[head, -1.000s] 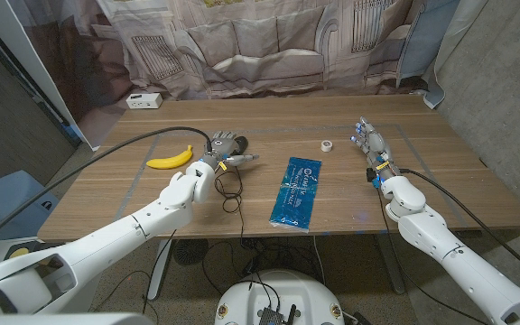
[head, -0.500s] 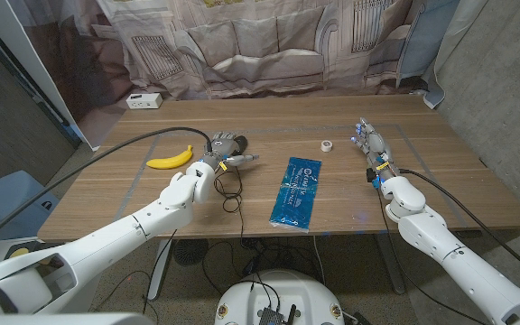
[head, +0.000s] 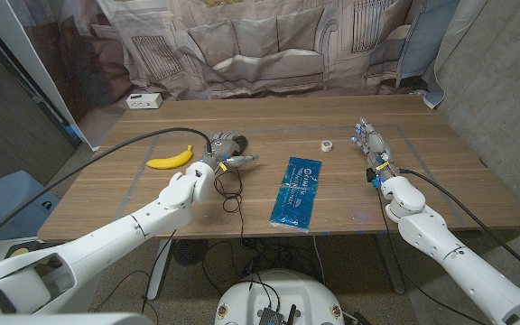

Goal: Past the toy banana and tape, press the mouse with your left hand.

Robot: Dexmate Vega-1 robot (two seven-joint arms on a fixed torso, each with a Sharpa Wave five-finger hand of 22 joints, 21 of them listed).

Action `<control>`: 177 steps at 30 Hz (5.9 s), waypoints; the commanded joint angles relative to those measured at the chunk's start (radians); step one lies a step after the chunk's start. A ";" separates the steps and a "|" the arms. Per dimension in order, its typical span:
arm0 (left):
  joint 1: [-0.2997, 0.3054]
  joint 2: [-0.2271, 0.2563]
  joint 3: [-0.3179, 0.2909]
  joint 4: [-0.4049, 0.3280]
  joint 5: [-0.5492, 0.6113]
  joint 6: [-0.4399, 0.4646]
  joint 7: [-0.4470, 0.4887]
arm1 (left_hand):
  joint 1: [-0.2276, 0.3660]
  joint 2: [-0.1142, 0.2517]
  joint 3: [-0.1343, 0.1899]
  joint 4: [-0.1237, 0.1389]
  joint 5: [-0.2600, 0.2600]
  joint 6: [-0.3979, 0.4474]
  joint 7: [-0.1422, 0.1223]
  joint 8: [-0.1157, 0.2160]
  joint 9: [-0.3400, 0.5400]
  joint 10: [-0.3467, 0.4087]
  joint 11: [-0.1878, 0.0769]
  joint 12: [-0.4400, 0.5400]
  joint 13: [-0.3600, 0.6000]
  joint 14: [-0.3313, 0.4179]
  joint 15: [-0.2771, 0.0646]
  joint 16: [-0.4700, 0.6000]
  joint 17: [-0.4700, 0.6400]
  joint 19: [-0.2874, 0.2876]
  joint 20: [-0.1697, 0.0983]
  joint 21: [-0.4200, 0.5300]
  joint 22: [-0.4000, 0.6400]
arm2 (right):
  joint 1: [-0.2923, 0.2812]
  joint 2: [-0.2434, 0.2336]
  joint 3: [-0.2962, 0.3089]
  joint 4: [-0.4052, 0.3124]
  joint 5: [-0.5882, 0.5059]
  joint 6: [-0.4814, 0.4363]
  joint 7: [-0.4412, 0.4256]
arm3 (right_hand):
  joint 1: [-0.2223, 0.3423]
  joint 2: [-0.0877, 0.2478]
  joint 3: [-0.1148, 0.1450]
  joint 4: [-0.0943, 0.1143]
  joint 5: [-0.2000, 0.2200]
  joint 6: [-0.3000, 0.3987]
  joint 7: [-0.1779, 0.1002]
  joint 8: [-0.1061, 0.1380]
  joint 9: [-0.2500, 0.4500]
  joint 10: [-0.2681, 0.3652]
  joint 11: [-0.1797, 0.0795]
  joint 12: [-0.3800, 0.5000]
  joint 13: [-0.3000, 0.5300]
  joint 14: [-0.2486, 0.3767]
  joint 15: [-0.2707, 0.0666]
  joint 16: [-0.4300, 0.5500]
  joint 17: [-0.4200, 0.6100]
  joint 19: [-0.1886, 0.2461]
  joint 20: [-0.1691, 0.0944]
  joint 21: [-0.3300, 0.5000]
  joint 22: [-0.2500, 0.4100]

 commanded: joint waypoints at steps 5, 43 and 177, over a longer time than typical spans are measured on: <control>0.010 0.007 -0.005 -0.012 -0.003 -0.006 0.008 | 0.002 0.011 -0.010 0.003 0.004 0.018 0.000 0.004 0.006 0.021 -0.005 0.010 0.000 0.014 -0.007 0.004 0.003 0.012 0.004 0.004 0.004 | -0.004 -0.001 0.003 -0.009 -0.001 -0.004 -0.008 | 0.002 0.008 -0.003 -0.002 -0.001 0.008 -0.001 -0.003 0.003 0.008 0.003 -0.004 0.002 0.000 0.009 -0.002 0.003 0.001 0.002 -0.003 0.003; 0.045 0.019 -0.040 -0.071 0.021 0.018 0.060 | 0.007 0.015 -0.013 0.000 0.003 -0.033 -0.012 -0.018 0.006 0.029 0.000 0.010 0.000 0.021 -0.012 0.000 0.002 0.020 0.003 0.004 0.004 | -0.029 -0.005 0.012 -0.026 -0.008 0.012 -0.021 | 0.002 0.008 -0.004 -0.002 -0.001 0.009 -0.002 -0.003 0.003 0.009 0.002 -0.004 0.002 0.001 0.009 -0.002 0.004 0.002 0.002 -0.002 0.003; 0.254 -0.121 -0.472 0.112 -1.144 -0.768 0.151 | 0.031 0.039 -0.038 -0.020 -0.009 -0.469 0.035 -0.011 0.005 0.094 0.043 0.011 0.001 0.094 0.020 0.000 0.001 0.086 -0.055 0.003 0.001 | -0.043 -0.018 0.014 -0.039 -0.069 0.145 0.051 | 0.001 0.004 -0.009 -0.003 -0.001 0.015 0.006 -0.003 0.003 0.031 0.003 -0.001 0.002 0.025 0.004 0.003 0.004 0.031 -0.013 0.004 0.002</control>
